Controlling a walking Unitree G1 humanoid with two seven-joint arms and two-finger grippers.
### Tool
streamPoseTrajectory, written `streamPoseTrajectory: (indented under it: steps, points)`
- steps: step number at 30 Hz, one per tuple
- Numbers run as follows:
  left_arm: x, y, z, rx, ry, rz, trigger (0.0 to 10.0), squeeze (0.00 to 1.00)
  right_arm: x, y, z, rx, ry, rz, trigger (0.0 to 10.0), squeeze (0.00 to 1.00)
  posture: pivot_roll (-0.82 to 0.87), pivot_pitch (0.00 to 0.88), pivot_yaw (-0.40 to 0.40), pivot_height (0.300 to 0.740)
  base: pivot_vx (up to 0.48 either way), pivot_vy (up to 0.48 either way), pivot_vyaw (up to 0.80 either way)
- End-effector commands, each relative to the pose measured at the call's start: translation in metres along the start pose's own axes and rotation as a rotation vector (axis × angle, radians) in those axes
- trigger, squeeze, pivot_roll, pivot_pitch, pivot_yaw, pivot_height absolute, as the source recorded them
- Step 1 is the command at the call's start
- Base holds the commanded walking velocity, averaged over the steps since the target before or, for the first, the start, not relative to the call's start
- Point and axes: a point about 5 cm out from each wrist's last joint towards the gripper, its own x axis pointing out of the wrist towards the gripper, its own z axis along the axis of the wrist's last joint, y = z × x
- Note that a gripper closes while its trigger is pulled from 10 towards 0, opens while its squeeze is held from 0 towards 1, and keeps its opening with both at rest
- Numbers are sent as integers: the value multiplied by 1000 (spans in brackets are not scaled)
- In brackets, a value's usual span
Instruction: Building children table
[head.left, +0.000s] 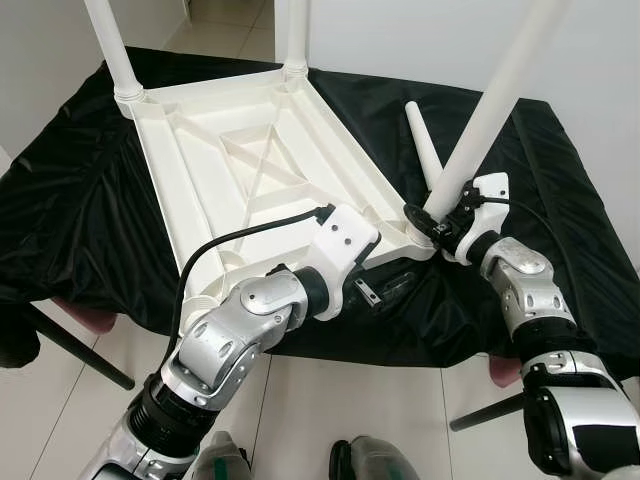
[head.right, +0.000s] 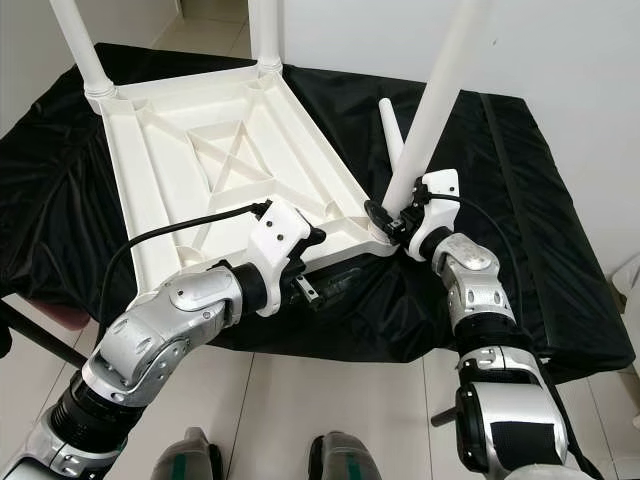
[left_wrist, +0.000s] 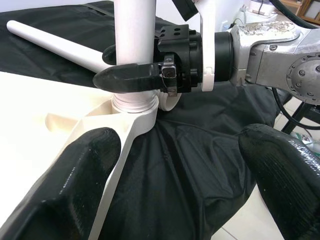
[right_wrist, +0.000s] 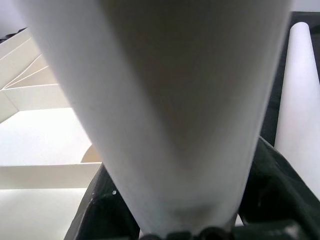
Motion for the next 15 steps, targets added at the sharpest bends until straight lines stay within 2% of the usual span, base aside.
streamPoseTrajectory:
  steps: [1,2,4,5,11,15]
  points:
    - [0,0,0,11,10,-27,10000,0,-4,3,-15,25,54,19,0,0,-46,18,-30,740,0,0,0]
    - [0,0,0,12,10,-26,10000,0,-5,2,-16,41,49,8,941,0,-48,25,-27,740,0,0,0]
    - [0,0,0,12,10,-26,10000,0,-5,0,-16,57,42,-3,941,0,-48,25,-27,740,0,0,0]
    - [0,0,1,12,10,-27,10000,0,-4,1,-16,79,34,-21,10000,0,-49,27,-26,740,0,0,0]
    - [0,0,1,10,10,-28,10000,0,-1,2,-16,93,44,-89,10000,0,-53,30,-25,740,0,0,0]
    - [1,-1,1,10,11,-31,10000,0,2,4,-19,99,74,-186,10000,0,-55,35,-25,740,0,0,0]
